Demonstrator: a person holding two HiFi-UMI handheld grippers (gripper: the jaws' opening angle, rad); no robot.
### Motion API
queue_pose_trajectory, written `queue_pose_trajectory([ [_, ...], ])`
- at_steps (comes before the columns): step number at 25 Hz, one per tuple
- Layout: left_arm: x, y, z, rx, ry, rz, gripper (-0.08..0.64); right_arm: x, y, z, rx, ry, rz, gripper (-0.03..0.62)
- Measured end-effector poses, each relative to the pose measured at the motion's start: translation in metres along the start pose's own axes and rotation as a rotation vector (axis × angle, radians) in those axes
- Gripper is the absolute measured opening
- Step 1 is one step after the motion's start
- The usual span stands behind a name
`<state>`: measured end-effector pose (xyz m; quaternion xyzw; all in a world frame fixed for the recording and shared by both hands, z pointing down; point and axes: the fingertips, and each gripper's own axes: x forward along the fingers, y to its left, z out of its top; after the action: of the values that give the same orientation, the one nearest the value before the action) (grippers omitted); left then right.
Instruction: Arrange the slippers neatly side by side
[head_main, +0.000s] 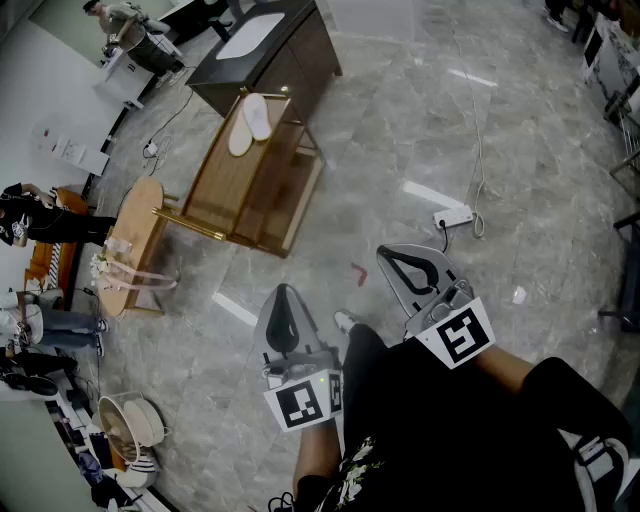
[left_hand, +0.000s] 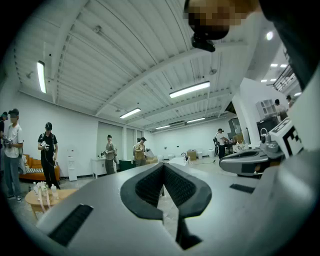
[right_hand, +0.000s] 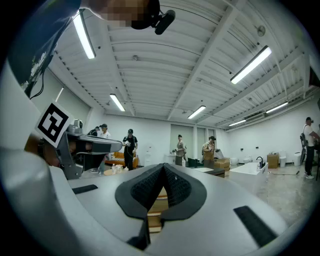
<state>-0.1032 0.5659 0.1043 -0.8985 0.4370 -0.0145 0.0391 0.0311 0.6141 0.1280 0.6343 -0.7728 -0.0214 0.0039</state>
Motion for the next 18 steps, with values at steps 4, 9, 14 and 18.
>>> queue_pose_trajectory([
  [4,-0.002,0.006,-0.002,0.005,0.0,0.003,0.002,0.004,0.007,-0.001,-0.004,-0.005,0.011,-0.006],
  [9,-0.004,0.012,-0.003,0.01,0.0,0.006,0.002,0.007,0.012,0.0,0.022,-0.025,0.013,-0.006],
  [14,0.0,0.025,-0.01,0.002,0.009,0.002,0.002,0.018,0.014,-0.005,0.01,-0.02,-0.004,-0.005],
  [18,0.006,0.036,-0.017,-0.007,0.018,-0.01,0.002,0.027,0.016,-0.012,0.009,-0.012,-0.01,-0.005],
])
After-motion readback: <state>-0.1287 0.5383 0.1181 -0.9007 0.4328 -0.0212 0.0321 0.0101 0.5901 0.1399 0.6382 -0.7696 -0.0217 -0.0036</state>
